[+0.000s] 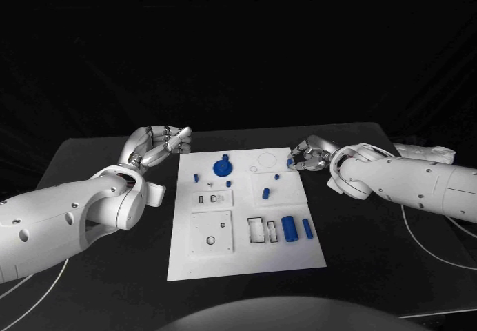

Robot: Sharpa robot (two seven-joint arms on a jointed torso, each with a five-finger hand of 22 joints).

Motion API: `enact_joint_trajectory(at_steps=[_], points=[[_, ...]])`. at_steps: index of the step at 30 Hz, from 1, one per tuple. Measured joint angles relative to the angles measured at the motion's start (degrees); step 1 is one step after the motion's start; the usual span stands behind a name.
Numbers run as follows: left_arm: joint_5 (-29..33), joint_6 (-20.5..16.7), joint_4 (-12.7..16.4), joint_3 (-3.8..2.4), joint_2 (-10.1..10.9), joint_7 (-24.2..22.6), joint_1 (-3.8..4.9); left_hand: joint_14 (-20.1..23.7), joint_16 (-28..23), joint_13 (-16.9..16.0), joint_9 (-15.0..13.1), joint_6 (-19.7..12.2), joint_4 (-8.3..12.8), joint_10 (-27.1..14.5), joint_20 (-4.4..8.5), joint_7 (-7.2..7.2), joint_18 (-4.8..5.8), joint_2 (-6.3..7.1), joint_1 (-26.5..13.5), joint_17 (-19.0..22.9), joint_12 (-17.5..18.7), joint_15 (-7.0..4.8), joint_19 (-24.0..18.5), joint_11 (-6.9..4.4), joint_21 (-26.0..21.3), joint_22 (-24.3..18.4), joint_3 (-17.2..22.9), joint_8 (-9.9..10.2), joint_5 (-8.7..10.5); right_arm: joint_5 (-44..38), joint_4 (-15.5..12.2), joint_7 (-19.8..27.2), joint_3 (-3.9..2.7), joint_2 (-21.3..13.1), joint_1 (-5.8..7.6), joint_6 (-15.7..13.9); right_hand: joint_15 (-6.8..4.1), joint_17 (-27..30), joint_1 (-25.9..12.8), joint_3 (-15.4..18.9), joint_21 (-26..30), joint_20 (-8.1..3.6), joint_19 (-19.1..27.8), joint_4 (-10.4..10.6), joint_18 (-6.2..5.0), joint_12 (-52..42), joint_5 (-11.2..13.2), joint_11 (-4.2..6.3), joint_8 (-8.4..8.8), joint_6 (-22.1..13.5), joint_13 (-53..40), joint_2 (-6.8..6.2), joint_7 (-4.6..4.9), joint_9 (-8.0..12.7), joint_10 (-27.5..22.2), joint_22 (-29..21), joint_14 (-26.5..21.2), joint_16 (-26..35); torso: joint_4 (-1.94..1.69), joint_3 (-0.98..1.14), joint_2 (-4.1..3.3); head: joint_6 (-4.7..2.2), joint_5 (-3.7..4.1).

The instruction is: Assemble the parts on the task board

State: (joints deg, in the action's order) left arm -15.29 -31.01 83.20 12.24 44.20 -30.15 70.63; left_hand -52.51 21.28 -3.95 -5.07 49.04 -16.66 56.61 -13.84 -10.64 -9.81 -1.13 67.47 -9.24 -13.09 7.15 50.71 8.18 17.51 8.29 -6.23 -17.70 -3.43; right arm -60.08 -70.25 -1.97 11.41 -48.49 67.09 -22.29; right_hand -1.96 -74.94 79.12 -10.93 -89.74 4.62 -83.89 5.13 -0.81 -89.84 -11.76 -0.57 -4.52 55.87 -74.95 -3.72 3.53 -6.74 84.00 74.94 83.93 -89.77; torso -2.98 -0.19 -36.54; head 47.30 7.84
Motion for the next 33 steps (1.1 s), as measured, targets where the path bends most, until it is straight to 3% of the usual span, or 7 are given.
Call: enact_joint_trajectory(at_steps=[20, 26, 29, 33], points=[[0.0, 0.0, 0.0, 0.01, 0.1, 0.0, 0.00, 0.0, 0.0, 0.0, 0.0, 0.0, 0.0, 0.0, 0.00, 0.00, 0.00, 0.00, 0.0, 0.0, 0.0, 0.00, 0.0, 0.00, 0.0, 0.0, 0.0, 0.0, 0.00, -0.1, 0.3, -1.0, 0.00, 0.7, -0.05, 0.9, 0.00, 0.0, 0.5, -0.2, 0.0, -0.15, -0.1, -0.2, 0.00, 0.0, -0.2, 0.00, 0.00, 0.4, 0.0, 0.45, 0.02, 0.0, 0.0, 0.0, 0.0, 0.0, -0.01, 0.00, 0.03, 0.06, -0.13], [0.0, 0.0, 0.0, -0.01, 0.2, 0.0, 0.00, 0.0, 0.0, 0.0, 0.0, 0.0, 0.0, 0.0, 0.00, 0.00, 0.00, 0.00, 0.0, 0.0, 0.0, 0.00, 0.0, 0.00, 0.0, 0.0, 0.0, 0.0, 0.00, -0.1, 0.5, -1.1, -0.03, 0.9, -0.05, 0.9, 0.00, 0.0, 0.8, -0.7, 0.0, -0.14, -0.1, -0.7, 0.00, 0.0, -0.5, 0.00, -1.25, 5.0, 0.0, 0.85, 0.41, -0.3, 0.0, 0.0, 0.0, 0.0, 0.01, -0.01, 0.03, 0.07, -0.17], [0.0, 0.0, 0.0, 0.00, 0.2, 0.0, 0.00, 0.0, 0.0, 0.0, 0.0, 0.0, 0.0, 0.0, 0.00, 0.00, 0.00, 0.00, 0.0, 0.0, 0.0, 0.00, 0.0, 0.00, 0.0, 0.0, 0.0, 0.0, 0.00, -0.1, 0.6, -1.1, -0.07, 0.9, 0.00, 0.8, 0.00, 0.0, 0.9, -0.6, 0.0, -0.13, -0.1, -1.1, 0.00, 0.0, -0.4, 0.00, -1.92, 7.0, 0.0, 0.92, 0.85, -0.4, 0.0, 0.0, 0.0, 0.0, 0.01, 0.00, 0.03, 0.07, -0.23], [0.0, 0.0, 0.0, 0.01, 0.2, 0.0, 0.00, 0.0, 0.0, 0.0, 0.0, 0.0, 0.0, 0.0, 0.00, 0.00, 0.01, 0.00, 0.0, 0.0, 0.0, 0.00, 0.0, 0.00, 0.0, 0.0, 0.0, 0.0, 0.00, -0.2, 0.5, -1.1, -0.09, 0.9, 0.02, 0.4, 0.00, 0.0, 1.3, -0.6, 0.0, -0.13, -0.1, -2.0, 0.00, 0.0, -0.6, 0.00, -2.29, 8.6, 0.0, 1.29, 2.45, -0.5, 0.0, 0.0, 0.0, 0.0, 0.00, -0.01, 0.03, 0.08, -0.35]])
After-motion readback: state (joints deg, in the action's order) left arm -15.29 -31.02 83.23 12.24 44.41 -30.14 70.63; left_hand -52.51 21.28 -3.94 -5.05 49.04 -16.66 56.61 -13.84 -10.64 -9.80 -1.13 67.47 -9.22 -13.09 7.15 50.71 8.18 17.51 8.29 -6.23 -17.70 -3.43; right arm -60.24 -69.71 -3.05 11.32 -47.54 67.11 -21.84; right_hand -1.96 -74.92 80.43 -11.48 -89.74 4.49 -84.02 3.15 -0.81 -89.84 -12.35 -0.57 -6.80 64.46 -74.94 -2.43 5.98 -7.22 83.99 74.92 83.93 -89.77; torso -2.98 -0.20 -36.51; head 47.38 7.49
